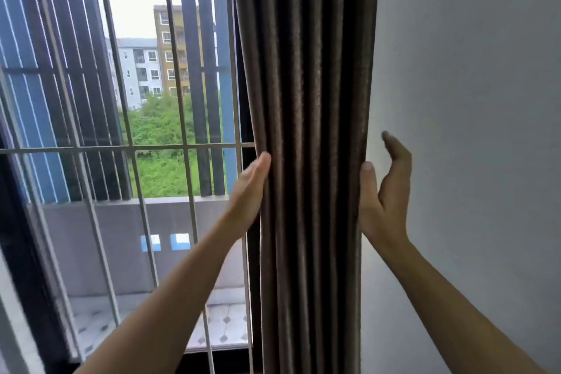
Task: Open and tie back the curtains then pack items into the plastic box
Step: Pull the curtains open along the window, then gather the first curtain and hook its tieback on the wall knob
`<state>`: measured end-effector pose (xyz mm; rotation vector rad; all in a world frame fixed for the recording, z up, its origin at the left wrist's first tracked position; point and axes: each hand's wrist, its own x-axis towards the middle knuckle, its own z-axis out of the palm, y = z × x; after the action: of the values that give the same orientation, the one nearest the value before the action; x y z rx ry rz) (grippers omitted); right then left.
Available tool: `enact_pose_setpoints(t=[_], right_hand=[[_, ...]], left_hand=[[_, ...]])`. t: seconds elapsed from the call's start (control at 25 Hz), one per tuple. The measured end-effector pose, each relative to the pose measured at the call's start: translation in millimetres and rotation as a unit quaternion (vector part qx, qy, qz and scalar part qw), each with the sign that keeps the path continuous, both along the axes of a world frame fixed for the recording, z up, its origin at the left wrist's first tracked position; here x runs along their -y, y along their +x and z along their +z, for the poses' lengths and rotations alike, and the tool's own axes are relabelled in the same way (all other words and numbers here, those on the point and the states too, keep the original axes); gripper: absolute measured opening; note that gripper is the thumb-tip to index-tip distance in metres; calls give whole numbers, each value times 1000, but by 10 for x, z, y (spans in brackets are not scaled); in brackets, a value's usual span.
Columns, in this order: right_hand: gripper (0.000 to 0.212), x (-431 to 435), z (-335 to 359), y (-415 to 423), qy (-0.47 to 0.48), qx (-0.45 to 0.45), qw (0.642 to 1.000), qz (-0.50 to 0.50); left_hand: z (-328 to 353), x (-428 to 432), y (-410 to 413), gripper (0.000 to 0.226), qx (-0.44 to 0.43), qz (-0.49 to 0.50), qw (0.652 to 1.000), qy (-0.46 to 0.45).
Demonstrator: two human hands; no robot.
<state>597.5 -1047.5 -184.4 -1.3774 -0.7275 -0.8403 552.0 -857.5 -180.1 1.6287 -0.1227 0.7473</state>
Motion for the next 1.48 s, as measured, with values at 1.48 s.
enact_pose_setpoints(t=[1.48], right_hand=[[66,-857,-1561,-177,-540,25,841,26]], left_hand=[[153,-152,-20,25,-185,28,968,165]])
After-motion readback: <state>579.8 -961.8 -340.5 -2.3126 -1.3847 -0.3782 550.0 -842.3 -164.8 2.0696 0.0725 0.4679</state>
